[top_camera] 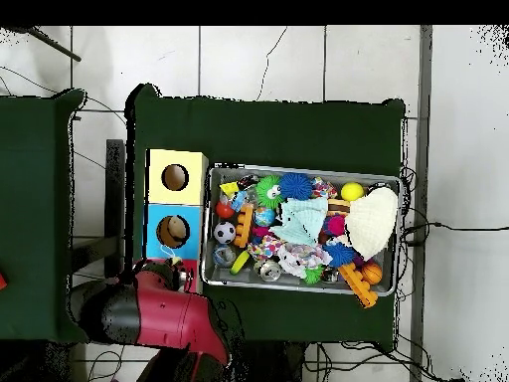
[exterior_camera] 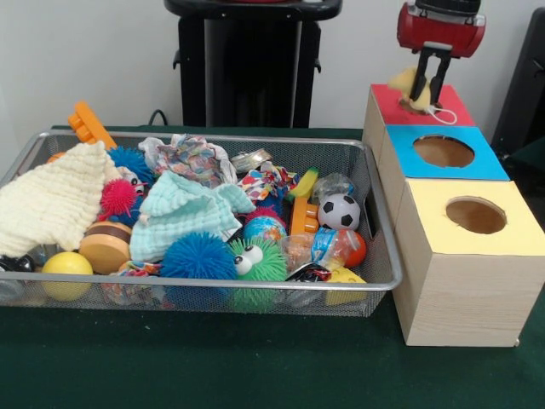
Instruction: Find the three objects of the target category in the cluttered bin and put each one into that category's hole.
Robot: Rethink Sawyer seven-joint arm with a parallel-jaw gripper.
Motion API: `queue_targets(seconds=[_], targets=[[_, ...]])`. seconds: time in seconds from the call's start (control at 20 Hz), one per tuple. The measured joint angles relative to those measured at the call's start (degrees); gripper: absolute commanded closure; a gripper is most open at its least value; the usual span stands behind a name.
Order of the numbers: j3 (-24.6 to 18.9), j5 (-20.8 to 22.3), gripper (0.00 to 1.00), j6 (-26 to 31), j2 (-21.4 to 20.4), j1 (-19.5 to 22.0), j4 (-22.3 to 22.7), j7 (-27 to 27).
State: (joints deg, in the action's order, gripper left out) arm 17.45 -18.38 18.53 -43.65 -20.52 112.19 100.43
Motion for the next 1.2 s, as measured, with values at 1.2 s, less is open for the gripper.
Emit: queue_targets(seconds=[1.2], targets=[[-0.4,0.0,1.0,-2.0,0.8,-0.5,0.2,0.0]])
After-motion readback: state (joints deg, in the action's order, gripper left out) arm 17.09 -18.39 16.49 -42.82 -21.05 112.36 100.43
